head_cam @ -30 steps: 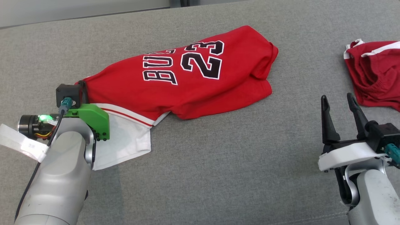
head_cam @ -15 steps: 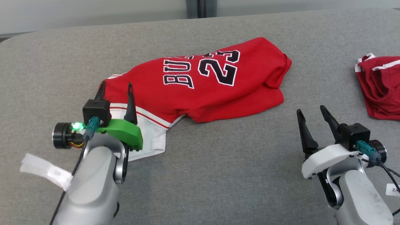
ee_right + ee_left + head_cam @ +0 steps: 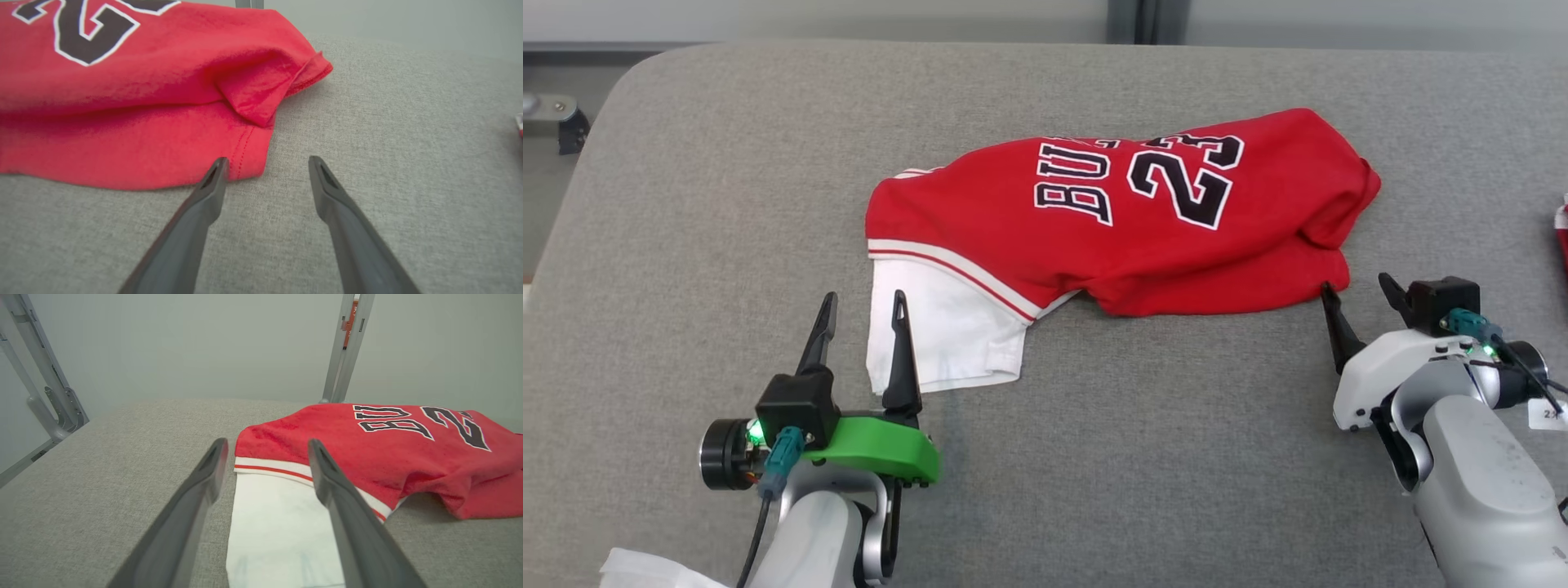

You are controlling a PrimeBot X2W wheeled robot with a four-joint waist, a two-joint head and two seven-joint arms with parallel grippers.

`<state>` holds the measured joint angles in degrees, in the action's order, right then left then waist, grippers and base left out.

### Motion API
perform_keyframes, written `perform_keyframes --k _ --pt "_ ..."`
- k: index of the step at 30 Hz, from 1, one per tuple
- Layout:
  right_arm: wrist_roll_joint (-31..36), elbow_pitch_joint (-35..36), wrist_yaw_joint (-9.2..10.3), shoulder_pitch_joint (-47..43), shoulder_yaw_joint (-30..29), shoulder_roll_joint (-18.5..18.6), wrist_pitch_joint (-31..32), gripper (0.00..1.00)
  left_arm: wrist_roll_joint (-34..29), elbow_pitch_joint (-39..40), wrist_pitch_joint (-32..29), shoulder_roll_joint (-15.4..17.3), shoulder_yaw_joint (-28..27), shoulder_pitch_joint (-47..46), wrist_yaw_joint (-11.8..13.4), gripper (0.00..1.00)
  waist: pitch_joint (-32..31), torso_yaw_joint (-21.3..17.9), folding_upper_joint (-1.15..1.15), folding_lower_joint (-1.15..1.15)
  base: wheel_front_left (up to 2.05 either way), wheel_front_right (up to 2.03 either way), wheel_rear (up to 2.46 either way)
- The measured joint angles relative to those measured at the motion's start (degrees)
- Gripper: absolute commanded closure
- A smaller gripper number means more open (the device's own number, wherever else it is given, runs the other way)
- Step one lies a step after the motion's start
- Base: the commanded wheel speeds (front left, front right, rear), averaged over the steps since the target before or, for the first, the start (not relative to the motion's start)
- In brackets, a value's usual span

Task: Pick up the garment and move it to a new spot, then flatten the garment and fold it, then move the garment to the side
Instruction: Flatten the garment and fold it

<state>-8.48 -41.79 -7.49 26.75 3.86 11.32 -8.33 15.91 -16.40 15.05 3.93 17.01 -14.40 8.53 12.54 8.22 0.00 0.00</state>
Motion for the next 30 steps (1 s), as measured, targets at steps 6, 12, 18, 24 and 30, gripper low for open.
perform_keyframes --k 6,12,18,24,30 --pt "-3.37 -8.79 0.0 5.65 3.44 -0.18 0.35 0.42 -0.73 1.02 0.0 -0.58 -0.46 0.42 -0.01 0.0 1.66 2.62 0.0 0.0 0.0 0.0 0.0" --pt "-7.87 -10.12 -0.01 7.51 7.37 -0.32 -3.31 1.0 -1.4 1.04 0.0 -0.79 -1.32 0.85 0.02 0.0 1.99 2.53 0.0 0.0 0.0 0.0 0.0" --pt "-11.51 -2.52 -0.01 5.65 7.45 2.43 -5.63 1.0 -1.78 1.16 0.05 -0.94 -1.56 1.68 -0.02 0.0 1.06 0.51 0.0 0.0 0.0 0.0 0.0" --pt "-13.18 11.82 -0.01 -3.24 2.54 5.45 -2.74 1.0 -1.88 1.19 0.09 -1.0 -2.14 2.54 -0.03 0.0 0.07 -2.0 0.0 0.0 0.0 0.0 0.0" --pt "-12.18 26.81 0.0 -16.93 -4.39 3.43 9.18 1.0 -1.97 1.3 0.09 -1.03 -2.64 2.98 -0.29 0.0 -0.7 -4.26 0.0 0.0 0.0 0.0 0.0"
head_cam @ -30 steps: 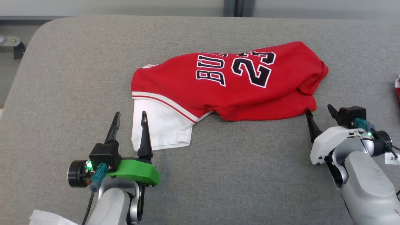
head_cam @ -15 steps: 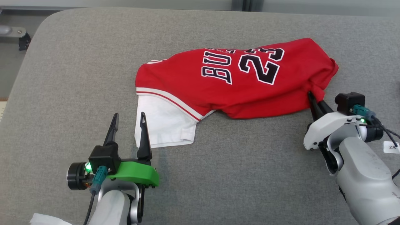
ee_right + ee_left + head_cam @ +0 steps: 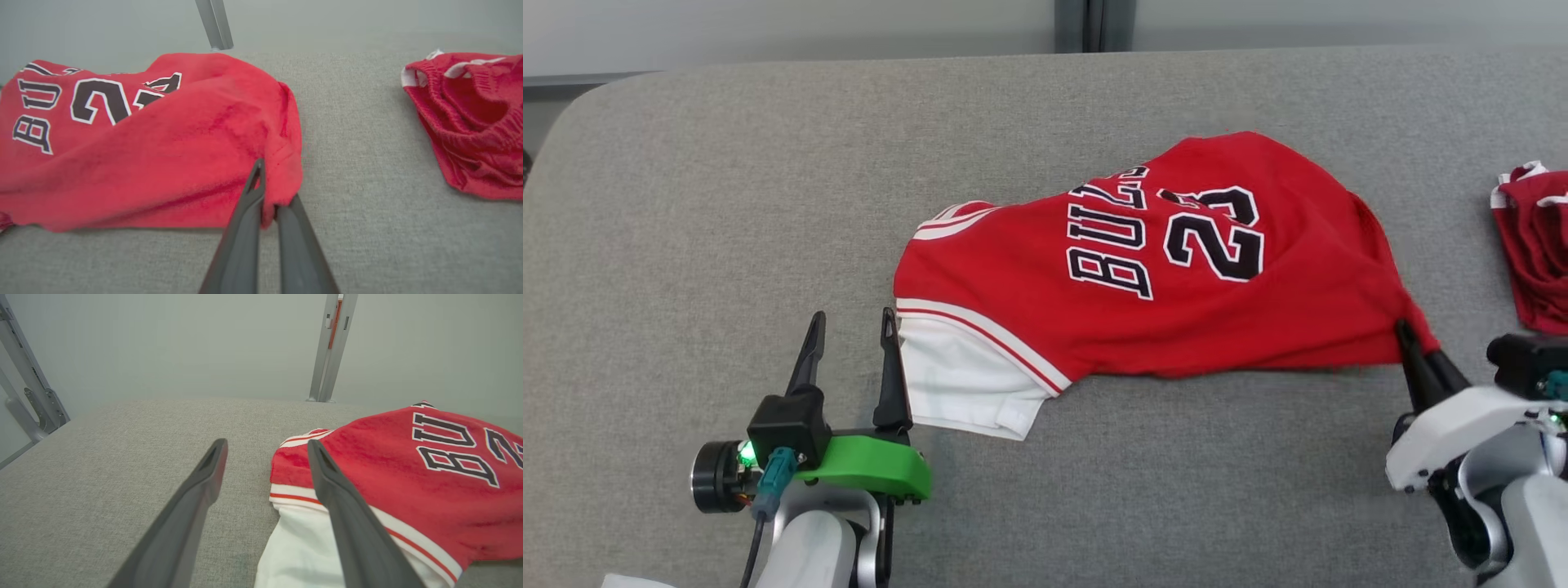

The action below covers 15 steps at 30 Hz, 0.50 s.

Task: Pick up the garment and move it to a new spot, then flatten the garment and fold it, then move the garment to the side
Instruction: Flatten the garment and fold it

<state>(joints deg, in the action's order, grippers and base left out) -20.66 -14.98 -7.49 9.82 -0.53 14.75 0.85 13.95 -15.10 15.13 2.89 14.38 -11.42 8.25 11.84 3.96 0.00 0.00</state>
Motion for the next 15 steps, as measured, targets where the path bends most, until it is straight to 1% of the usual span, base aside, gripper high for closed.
perform_keyframes --k 2,5,6,7,8,9,15 --pt "0.22 3.92 0.0 -4.02 -1.88 -2.54 3.13 1.0 -0.08 0.02 -0.01 0.0 -0.04 0.01 -0.03 0.0 -0.08 -0.63 0.0 0.0 0.0 0.0 0.0" --pt "1.15 7.39 0.0 -7.78 -4.37 -5.13 5.44 1.0 -0.08 0.04 -0.01 -0.01 -0.2 0.01 -0.15 0.0 0.03 -1.24 0.0 0.0 0.0 0.0 0.0" --pt "1.3 8.33 0.0 -8.54 -5.09 -6.15 5.83 0.97 -0.09 0.05 -0.01 -0.02 -0.25 0.0 -0.18 0.0 0.11 -1.42 0.0 0.0 0.0 0.0 0.0" --pt "1.83 8.8 0.0 -8.99 -5.38 -6.69 6.31 0.84 -0.09 0.04 -0.01 -0.02 -0.32 0.0 -0.18 0.0 0.18 -1.54 0.0 0.0 0.0 0.0 0.0" --pt "2.42 9.22 -0.01 -9.53 -5.69 -7.14 6.37 0.62 -0.16 0.02 -0.01 -0.02 -0.34 -0.01 -0.19 0.0 0.27 -1.67 0.0 0.0 0.0 0.0 0.0" --pt "2.59 9.43 0.0 -9.72 -6.12 -7.65 6.21 0.0 -0.24 -0.02 -0.01 -0.02 -0.38 -0.02 -0.22 0.0 0.35 -1.79 0.0 0.0 0.0 0.0 0.0" --pt "3.34 10.69 0.0 -10.74 -7.14 -8.44 5.78 0.0 -0.23 -0.33 -0.01 -0.03 -0.21 -0.07 -0.42 0.0 0.12 -1.89 0.0 0.0 0.0 0.0 0.0"
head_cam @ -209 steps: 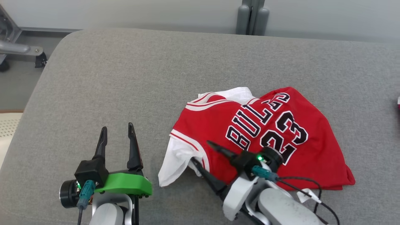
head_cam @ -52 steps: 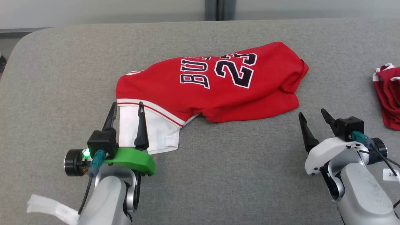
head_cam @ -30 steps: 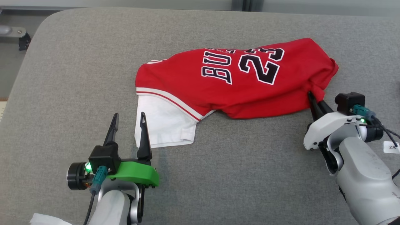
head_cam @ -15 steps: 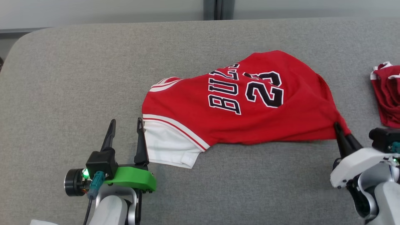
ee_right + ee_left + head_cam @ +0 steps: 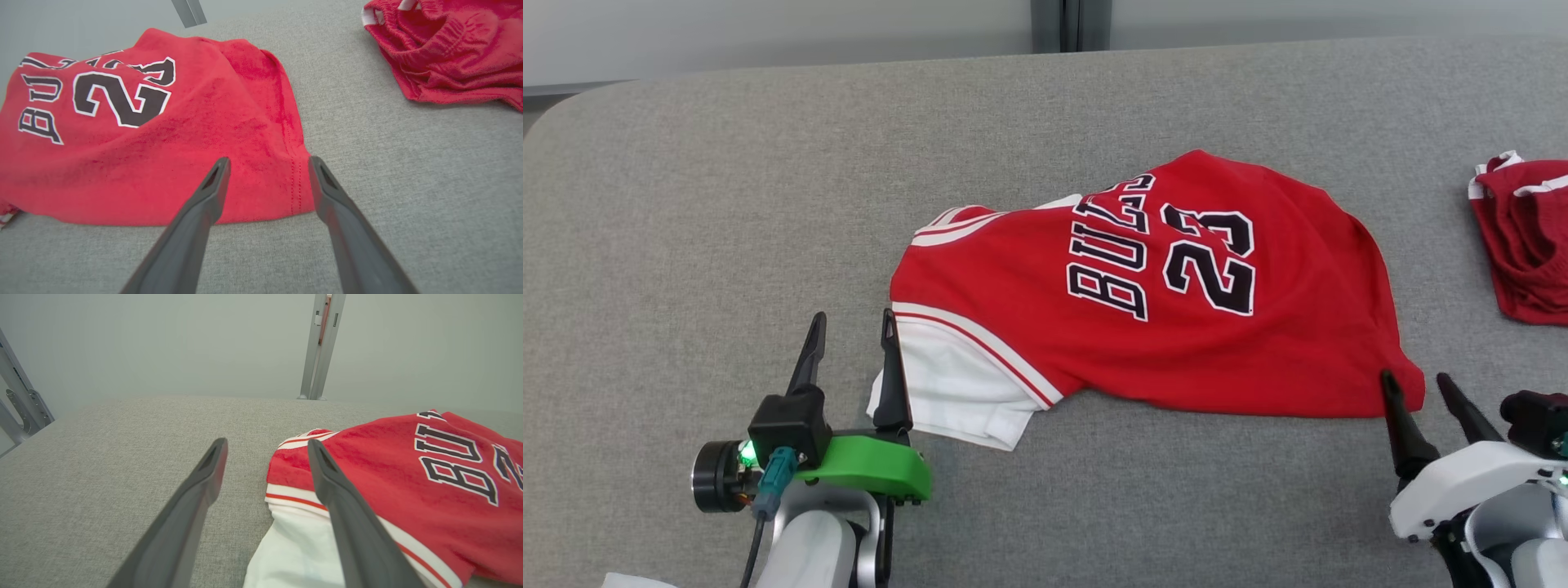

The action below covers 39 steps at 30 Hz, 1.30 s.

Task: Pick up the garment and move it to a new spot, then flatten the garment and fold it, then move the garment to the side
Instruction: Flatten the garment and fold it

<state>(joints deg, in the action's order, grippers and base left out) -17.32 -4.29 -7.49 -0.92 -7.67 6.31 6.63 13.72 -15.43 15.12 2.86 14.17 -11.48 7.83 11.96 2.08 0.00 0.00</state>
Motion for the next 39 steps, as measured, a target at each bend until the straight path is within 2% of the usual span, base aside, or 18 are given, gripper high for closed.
perform_keyframes --k 5,9,14,23,25,26,27,31,39 --pt "2.41 4.3 0.01 0.64 -2.31 1.11 -0.57 0.0 0.1 -0.15 0.0 0.0 0.24 0.01 0.0 0.0 -0.55 0.27 0.0 0.0 0.0 0.0 0.0" --pt "3.16 4.0 0.0 3.47 1.48 2.46 2.05 0.0 0.35 -0.36 0.0 -0.01 0.71 0.02 0.0 0.0 -0.78 0.75 0.0 0.0 0.0 0.0 0.0" --pt "3.94 -3.86 0.0 9.39 5.69 6.72 3.81 0.0 0.54 -0.29 0.0 -0.03 1.53 -0.03 0.04 0.0 -0.52 1.78 0.0 0.0 0.0 0.0 0.0" --pt "3.08 -22.64 0.0 19.37 8.06 8.53 5.22 0.0 0.62 -0.26 0.0 -0.02 2.09 -0.12 0.25 0.0 0.36 4.56 0.0 0.0 0.0 0.0 0.0" --pt "1.88 -25.27 0.0 20.62 8.73 8.81 5.24 0.64 0.63 -0.25 0.0 -0.02 2.02 -0.13 0.3 0.0 0.55 5.24 0.0 0.0 0.0 0.0 0.0" --pt "1.26 -25.85 0.0 21.12 8.96 8.95 4.71 0.89 0.63 -0.24 0.0 -0.02 1.99 -0.13 0.34 0.0 0.63 5.47 0.0 0.0 0.0 0.0 0.0" --pt "0.66 -26.31 0.0 21.71 9.33 9.18 4.16 1.0 0.63 -0.21 0.0 -0.02 1.9 -0.13 0.44 0.0 0.73 5.72 0.0 0.0 0.0 0.0 0.0" --pt "-0.41 -25.7 0.0 22.98 10.21 10.39 1.22 1.0 0.64 -0.04 0.01 -0.02 1.62 -0.12 0.69 0.0 0.99 6.12 0.0 0.0 0.0 0.0 0.0" --pt "-2.53 -15.5 0.0 25.55 9.76 10.87 1.0 1.0 0.79 0.46 0.0 -0.02 1.56 -0.1 0.81 0.0 1.42 5.76 0.0 0.0 0.0 0.0 0.0"
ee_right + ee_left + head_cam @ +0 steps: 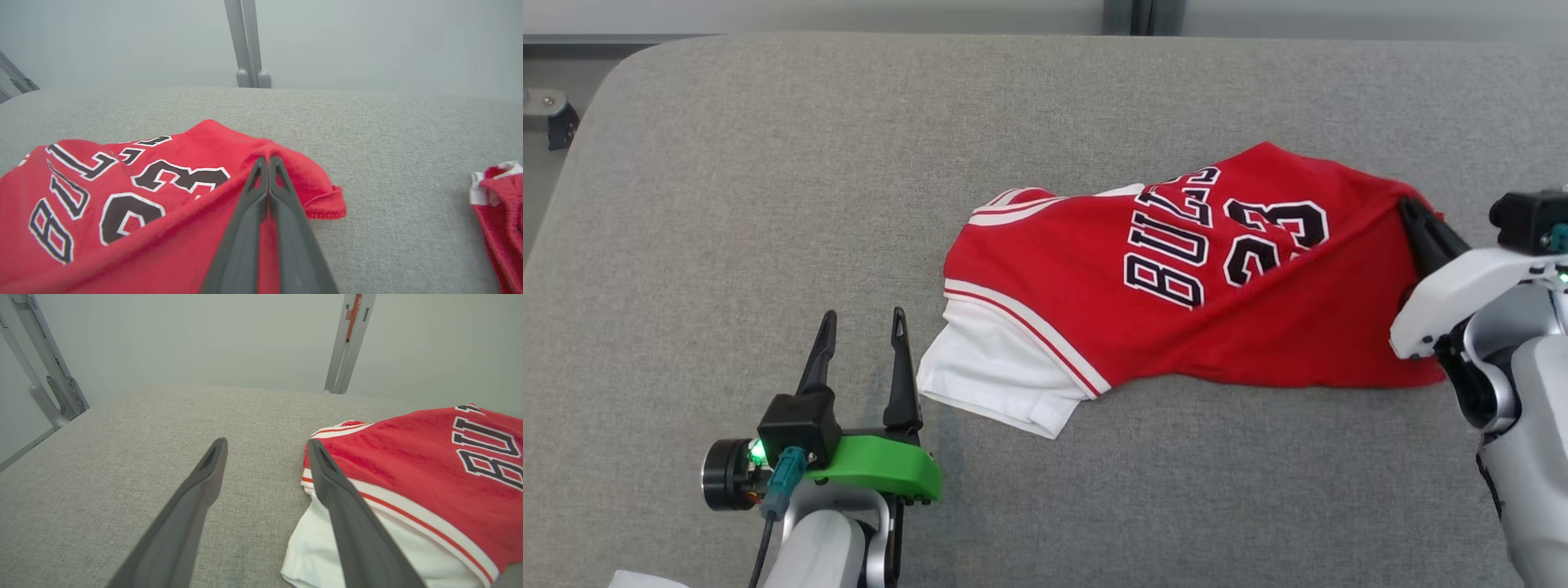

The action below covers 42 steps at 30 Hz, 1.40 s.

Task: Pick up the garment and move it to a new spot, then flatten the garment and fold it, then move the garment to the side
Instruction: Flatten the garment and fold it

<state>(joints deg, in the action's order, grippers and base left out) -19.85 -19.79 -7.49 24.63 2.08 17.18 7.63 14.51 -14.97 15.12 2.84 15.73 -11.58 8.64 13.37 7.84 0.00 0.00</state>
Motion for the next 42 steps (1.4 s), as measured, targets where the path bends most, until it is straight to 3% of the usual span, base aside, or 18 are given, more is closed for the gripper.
perform_keyframes --k 7,18,19,20,21,25,31,37,42 --pt "2.97 -2.65 0.0 7.54 -1.18 -2.38 2.93 1.0 0.42 0.13 0.0 -0.01 0.87 -1.35 0.0 0.0 1.86 0.49 0.0 0.0 0.0 0.0 0.0" --pt "11.95 -21.58 0.0 22.74 -0.6 -3.82 -0.35 1.0 1.35 0.24 0.0 0.0 2.34 -3.26 0.46 0.0 4.91 3.95 0.0 0.0 0.0 0.0 0.0" --pt "12.45 -23.12 0.0 23.27 -0.74 -4.04 -1.31 0.63 1.49 0.23 0.0 0.0 2.37 -3.27 0.57 0.0 5.1 4.24 0.0 0.0 0.0 0.0 0.0" --pt "12.6 -24.29 0.0 23.64 -0.76 -4.42 -2.41 0.11 1.53 0.23 0.0 0.0 2.36 -3.27 0.65 0.0 5.26 4.45 0.0 0.0 0.0 0.0 0.0" --pt "12.6 -25.05 0.0 23.87 -0.7 -4.77 -3.26 0.0 1.54 0.23 0.0 0.0 2.32 -3.27 0.74 0.0 5.37 4.55 0.0 0.0 0.0 0.0 0.0" --pt "11.66 -26.48 0.0 23.86 0.38 -5.31 -8.31 0.0 1.54 0.22 0.0 0.01 1.86 -3.19 1.04 0.0 5.28 4.09 0.0 0.0 0.0 0.0 0.0" --pt "7.93 -22.08 0.0 19.36 2.74 -2.26 -12.73 0.0 1.02 0.19 0.0 -0.01 1.1 -2.5 1.1 0.0 4.08 1.97 0.0 0.0 0.0 0.0 0.0" --pt "3.41 -12.2 0.0 6.86 0.8 3.01 -10.74 0.0 0.44 0.21 0.0 -0.02 0.7 -1.63 0.88 0.0 2.39 -0.69 0.0 0.0 0.0 0.0 0.0" --pt "1.72 -2.97 0.0 -3.11 1.12 2.87 -6.06 0.0 -0.04 0.26 0.0 -0.02 0.58 -1.37 0.57 0.0 1.88 -2.66 0.0 0.0 0.0 0.0 0.0"
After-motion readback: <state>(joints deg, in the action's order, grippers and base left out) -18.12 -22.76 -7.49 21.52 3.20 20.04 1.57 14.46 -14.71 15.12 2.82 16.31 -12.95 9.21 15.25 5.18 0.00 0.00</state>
